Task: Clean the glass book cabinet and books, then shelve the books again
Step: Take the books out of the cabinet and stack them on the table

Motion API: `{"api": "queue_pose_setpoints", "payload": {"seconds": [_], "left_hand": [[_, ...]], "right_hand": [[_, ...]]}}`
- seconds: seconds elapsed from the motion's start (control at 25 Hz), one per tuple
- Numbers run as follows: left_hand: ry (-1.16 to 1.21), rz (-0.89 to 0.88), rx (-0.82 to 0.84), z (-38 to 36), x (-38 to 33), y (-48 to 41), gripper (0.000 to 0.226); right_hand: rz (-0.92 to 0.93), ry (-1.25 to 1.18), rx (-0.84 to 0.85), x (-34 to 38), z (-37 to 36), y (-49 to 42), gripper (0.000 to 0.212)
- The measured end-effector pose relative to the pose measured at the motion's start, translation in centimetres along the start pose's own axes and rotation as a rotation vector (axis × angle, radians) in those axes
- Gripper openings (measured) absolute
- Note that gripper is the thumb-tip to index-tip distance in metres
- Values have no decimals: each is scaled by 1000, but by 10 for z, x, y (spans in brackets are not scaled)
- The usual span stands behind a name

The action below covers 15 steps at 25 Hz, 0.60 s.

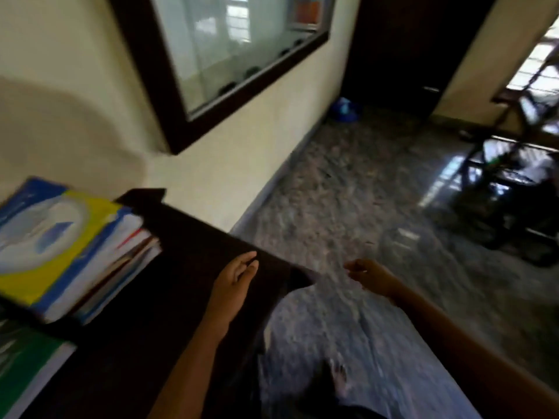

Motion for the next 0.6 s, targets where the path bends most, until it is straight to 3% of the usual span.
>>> {"api": "queue_pose_setpoints", "payload": {"seconds": [0.12,0.32,0.48,0.6], "left_hand": [[-70,53,224,-133,19,-62,27],[-169,247,364,-291,71,-146,30],[-257,389,296,-341,113,-216,28],[-234,553,144,-340,141,-258,29]], "right_hand": [[-216,-59,42,-132,38,-23,29],[-465,-89,115,-279,88,-34,36],[-599,-213,111,-340,122,-71,35],[-480,-222,134,-337,157,-146,35]]}}
Point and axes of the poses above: each hand's wrist, its own y-axis away from the middle knuckle, its own z-axis out of the back of the hand, x = y × z, the point moved 10 cm from there along -y, towards the middle knuckle, and after that the axes turned 14 degrees about y, right-handed, at the moved point
